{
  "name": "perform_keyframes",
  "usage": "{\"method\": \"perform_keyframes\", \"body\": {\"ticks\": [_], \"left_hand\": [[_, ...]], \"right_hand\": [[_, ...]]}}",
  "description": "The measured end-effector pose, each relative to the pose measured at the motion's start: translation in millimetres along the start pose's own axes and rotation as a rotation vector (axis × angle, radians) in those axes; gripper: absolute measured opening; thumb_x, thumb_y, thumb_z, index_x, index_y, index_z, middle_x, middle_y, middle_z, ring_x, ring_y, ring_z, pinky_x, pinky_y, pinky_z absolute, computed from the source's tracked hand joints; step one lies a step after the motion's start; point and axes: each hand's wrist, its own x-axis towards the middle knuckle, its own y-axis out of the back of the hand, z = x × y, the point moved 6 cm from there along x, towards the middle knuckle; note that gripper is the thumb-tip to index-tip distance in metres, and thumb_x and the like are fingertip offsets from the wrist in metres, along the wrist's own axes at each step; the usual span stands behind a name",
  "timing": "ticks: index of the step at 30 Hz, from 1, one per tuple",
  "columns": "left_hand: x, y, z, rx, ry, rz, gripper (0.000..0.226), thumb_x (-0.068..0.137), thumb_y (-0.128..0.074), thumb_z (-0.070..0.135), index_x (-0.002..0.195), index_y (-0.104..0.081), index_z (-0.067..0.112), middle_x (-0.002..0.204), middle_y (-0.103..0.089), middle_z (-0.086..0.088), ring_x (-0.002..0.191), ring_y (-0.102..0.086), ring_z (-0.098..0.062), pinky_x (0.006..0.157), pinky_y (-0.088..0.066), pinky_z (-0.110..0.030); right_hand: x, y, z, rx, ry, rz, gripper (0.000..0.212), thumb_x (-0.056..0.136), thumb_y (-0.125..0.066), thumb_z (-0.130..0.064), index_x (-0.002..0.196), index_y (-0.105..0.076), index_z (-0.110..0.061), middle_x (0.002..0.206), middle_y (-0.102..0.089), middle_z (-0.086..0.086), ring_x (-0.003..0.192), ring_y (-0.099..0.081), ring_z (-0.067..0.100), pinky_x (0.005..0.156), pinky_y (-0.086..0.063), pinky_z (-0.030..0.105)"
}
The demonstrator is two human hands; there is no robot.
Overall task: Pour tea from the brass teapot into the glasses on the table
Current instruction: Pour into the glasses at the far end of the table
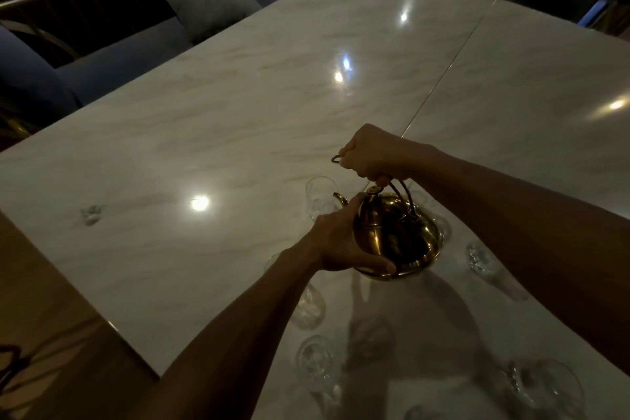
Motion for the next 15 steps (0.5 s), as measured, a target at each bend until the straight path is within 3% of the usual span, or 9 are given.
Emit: {"method": "perform_keyframes", "body": {"ticks": [4,9,15], "left_hand": [[0.2,1.5,0.4,-0.014,-0.001,-0.001,0.120,0.071,-0.094,0.043,0.163,-0.017,0.028,0.157,-0.049,-0.003,0.144,-0.047,-0.027,0.117,-0.039,-0.038],[1.4,3.6,-0.3,-0.029,-0.001,0.000,0.119,0.072,-0.094,0.040,0.162,-0.018,0.027,0.156,-0.049,-0.004,0.143,-0.047,-0.027,0.110,-0.037,-0.030],[0.9,5.4,-1.7,-0.039,-0.002,0.011,0.119,0.071,-0.094,0.041,0.162,-0.018,0.028,0.156,-0.051,-0.004,0.143,-0.049,-0.027,0.108,-0.037,-0.028]], "right_hand": [[4.8,-5.0,-1.2,-0.001,-0.011,-0.030,0.034,0.096,-0.052,0.001,0.128,-0.062,-0.005,0.065,-0.054,0.009,0.045,-0.039,0.015,0.042,-0.035,0.024],[2.8,3.0,-3.9,0.010,0.001,0.004,0.033,0.092,-0.056,-0.012,0.121,-0.065,-0.002,0.068,-0.056,0.005,0.050,-0.049,0.015,0.044,-0.042,0.025],[5.9,-1.9,-7.3,0.015,-0.009,-0.026,0.035,0.095,-0.053,-0.004,0.129,-0.061,-0.009,0.066,-0.054,0.007,0.048,-0.042,0.015,0.044,-0.038,0.024]]}}
